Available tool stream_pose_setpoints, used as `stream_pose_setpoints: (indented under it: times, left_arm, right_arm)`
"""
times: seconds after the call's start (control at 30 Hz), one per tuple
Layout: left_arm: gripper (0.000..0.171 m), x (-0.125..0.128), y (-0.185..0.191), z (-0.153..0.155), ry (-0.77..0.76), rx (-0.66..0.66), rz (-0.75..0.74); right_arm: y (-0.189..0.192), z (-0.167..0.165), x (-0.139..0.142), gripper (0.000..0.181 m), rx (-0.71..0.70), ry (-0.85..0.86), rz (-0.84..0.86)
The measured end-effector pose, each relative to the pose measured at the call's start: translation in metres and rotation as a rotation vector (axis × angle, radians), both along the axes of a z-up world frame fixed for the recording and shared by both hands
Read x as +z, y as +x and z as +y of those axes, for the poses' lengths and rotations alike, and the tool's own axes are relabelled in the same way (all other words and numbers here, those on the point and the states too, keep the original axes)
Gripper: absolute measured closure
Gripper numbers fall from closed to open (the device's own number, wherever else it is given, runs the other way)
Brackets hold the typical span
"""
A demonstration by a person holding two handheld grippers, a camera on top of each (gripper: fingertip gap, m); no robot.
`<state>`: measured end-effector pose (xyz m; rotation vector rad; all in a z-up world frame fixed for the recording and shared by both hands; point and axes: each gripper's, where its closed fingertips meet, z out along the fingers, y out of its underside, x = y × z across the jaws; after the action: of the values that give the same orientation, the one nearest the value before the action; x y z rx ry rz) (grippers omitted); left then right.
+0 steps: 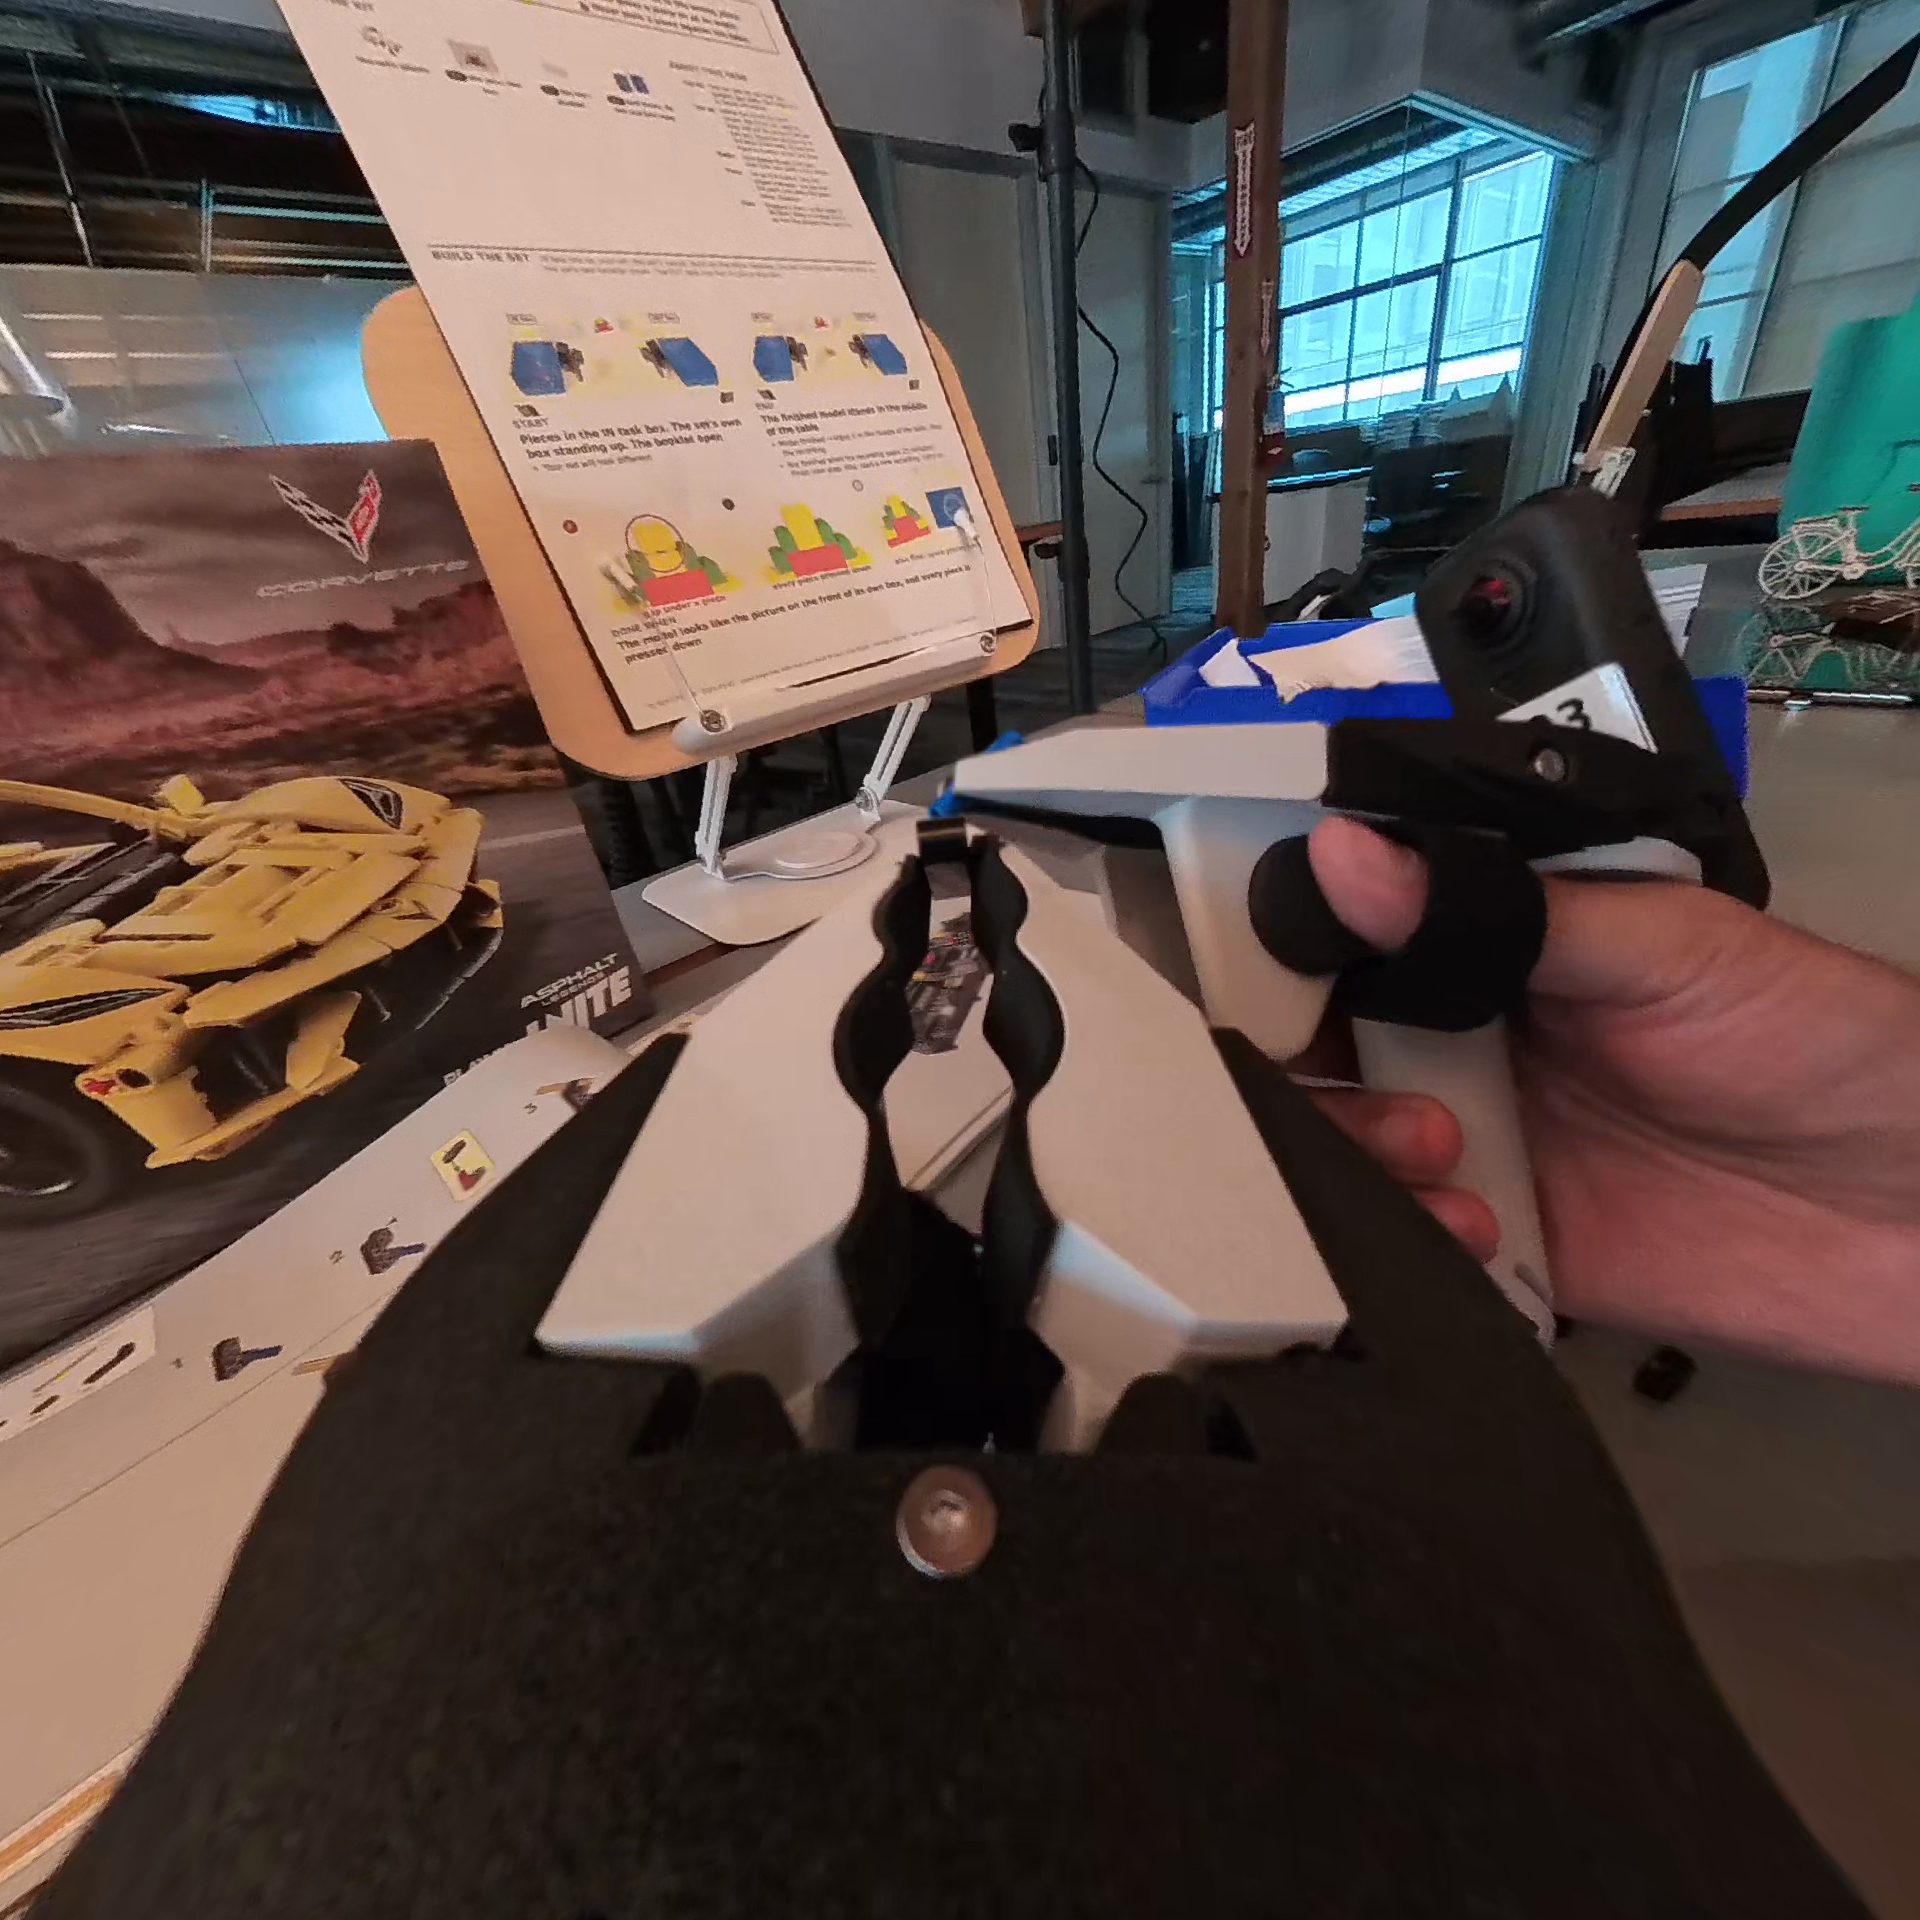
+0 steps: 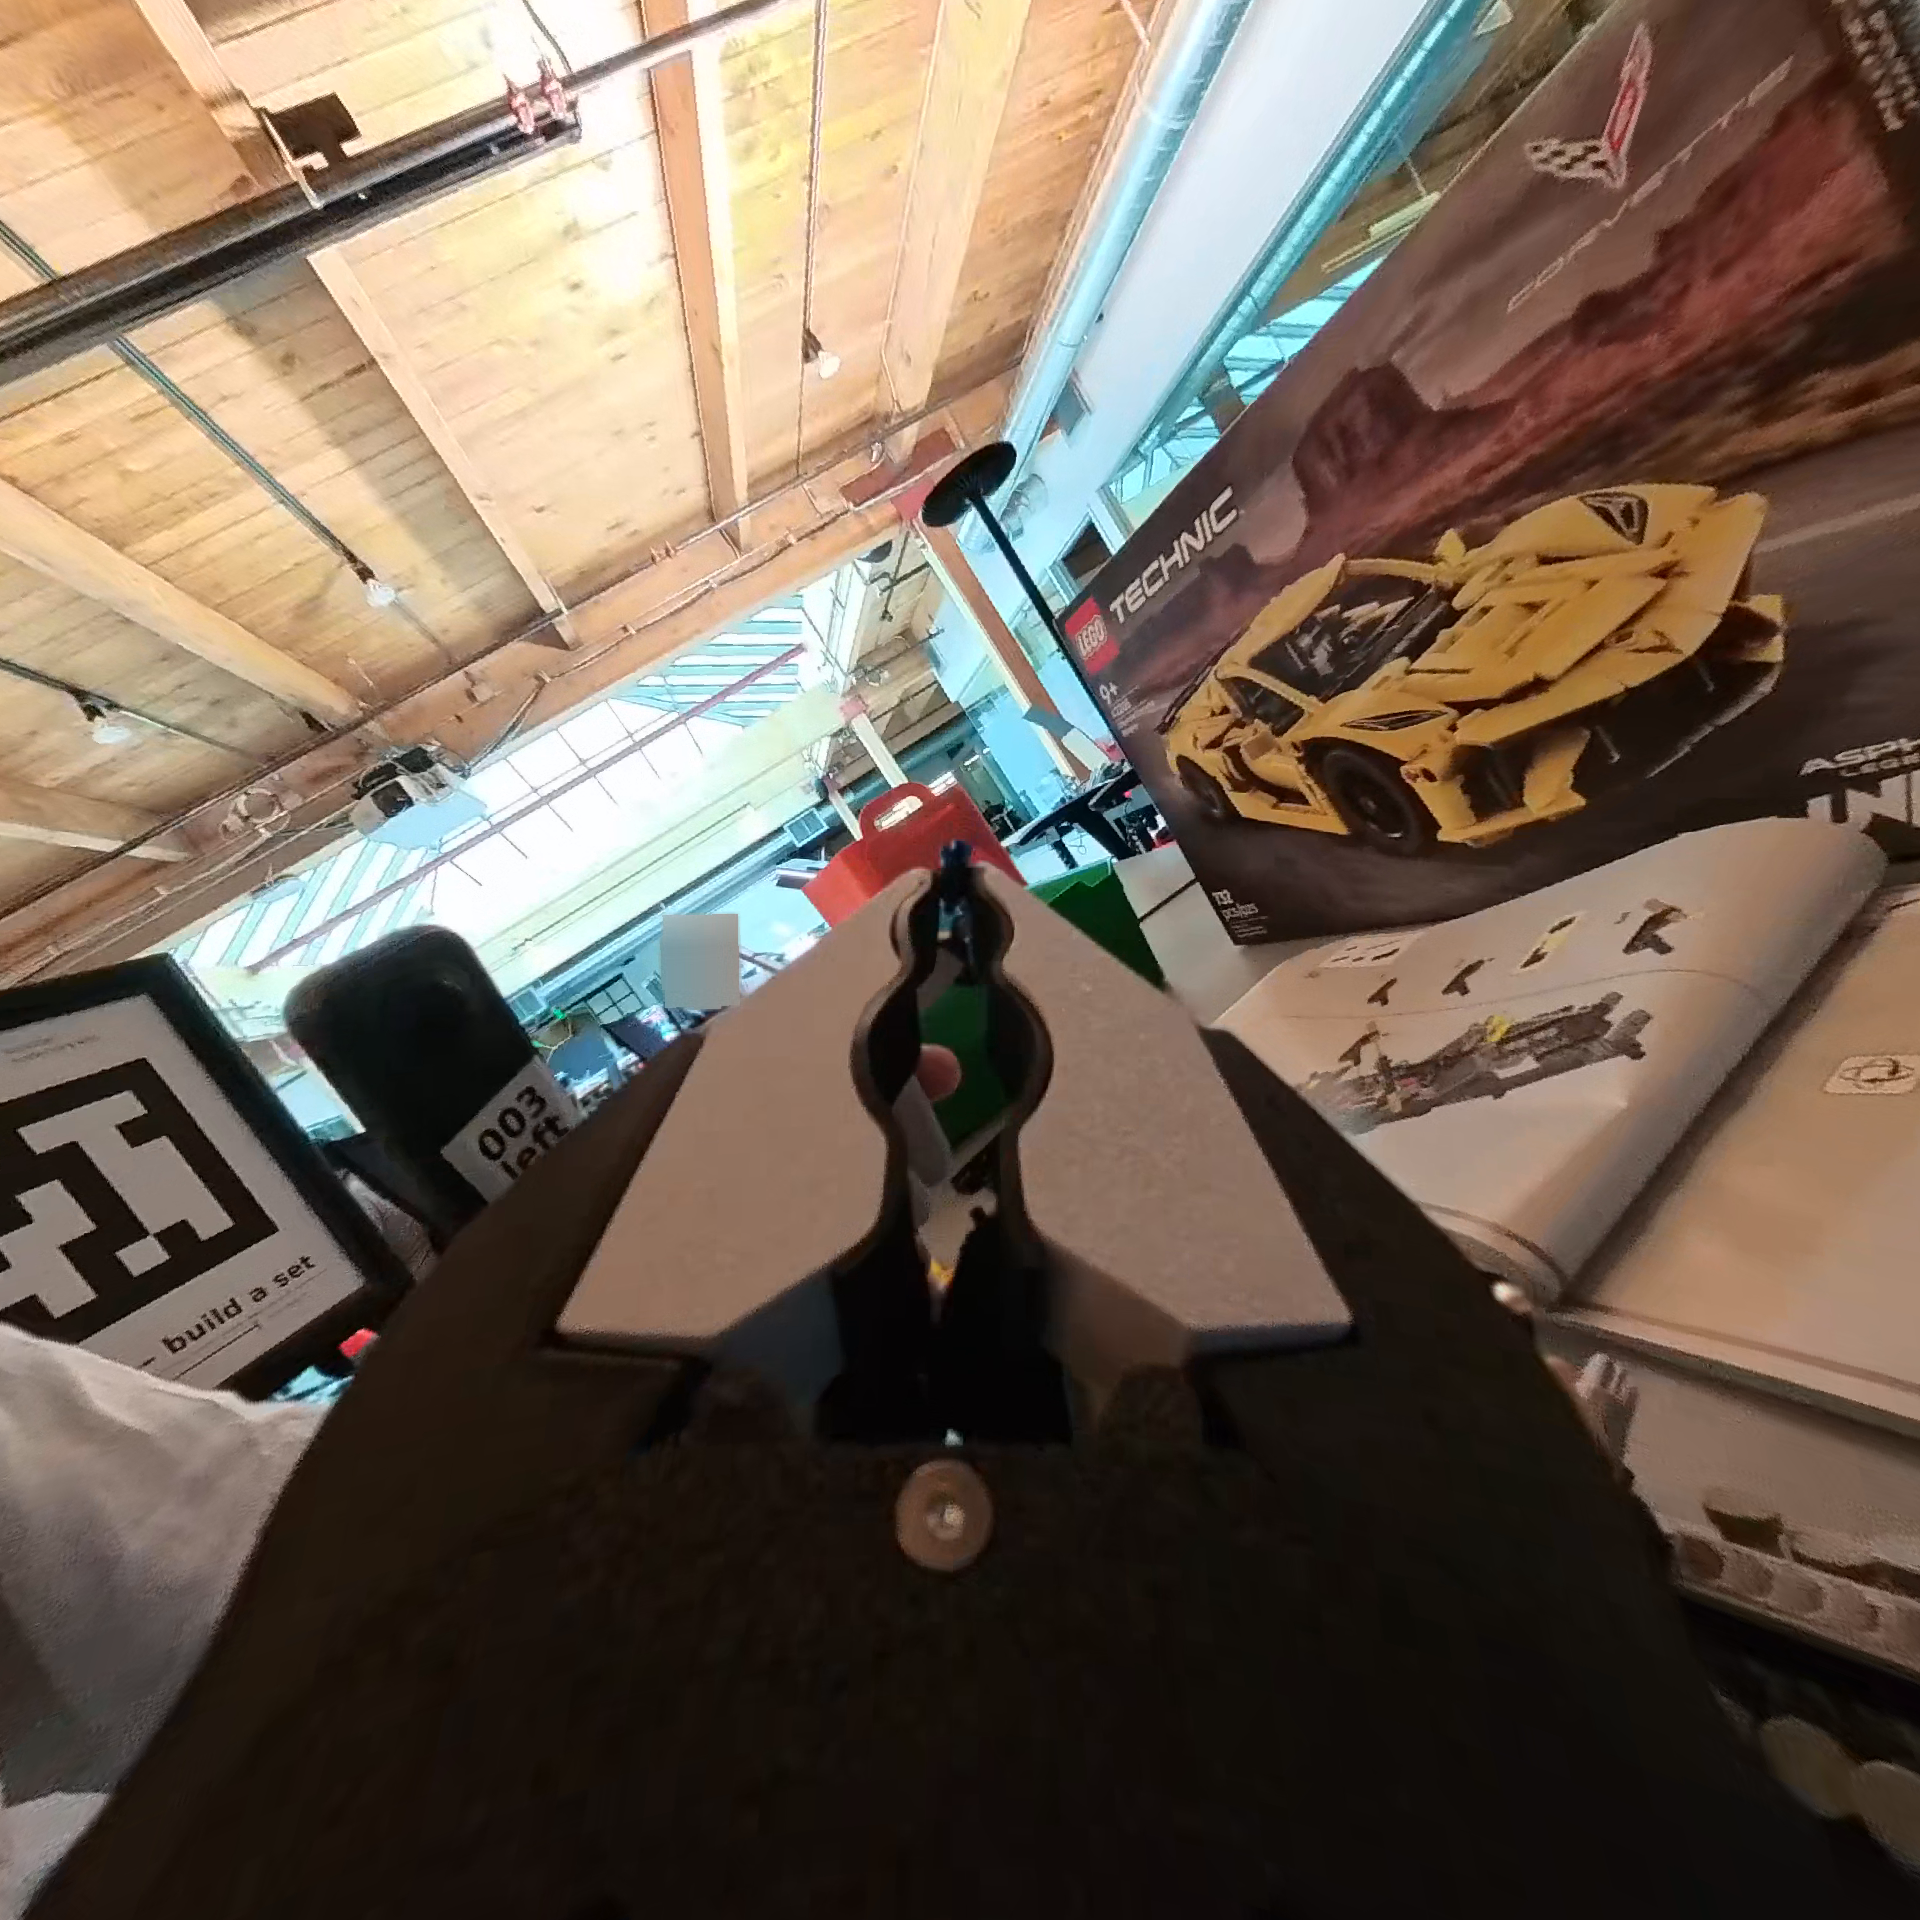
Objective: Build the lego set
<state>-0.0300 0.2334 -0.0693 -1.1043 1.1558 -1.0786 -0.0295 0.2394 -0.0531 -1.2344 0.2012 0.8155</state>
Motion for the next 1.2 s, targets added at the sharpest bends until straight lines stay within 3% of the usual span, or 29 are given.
stream_pose_setpoints:
  times: [0.57,0.7,0.87,1.03,1.2]
  left_arm:
    - [0.166,0.001,-0.006,0.011,0.113,0.148,0.021]
    - [0.166,0.002,-0.006,0.010,0.162,0.171,0.025]
    - [0.166,0.009,-0.007,0.007,0.199,0.164,-0.009]
    - [0.166,0.013,-0.007,-0.001,0.154,0.083,-0.049]
    - [0.166,0.011,-0.007,-0.006,0.175,0.044,-0.048]
  right_arm:
    - [-0.008,0.003,-0.008,0.179,-0.056,-0.030,-0.162]
    - [-0.009,0.002,-0.008,0.179,-0.029,-0.034,-0.107]
    - [-0.010,-0.004,-0.002,0.178,0.054,0.001,-0.025]
    - [-0.008,-0.009,-0.002,0.178,0.141,-0.076,0.041]
    - [-0.008,-0.013,-0.003,0.178,0.169,-0.133,-0.027]
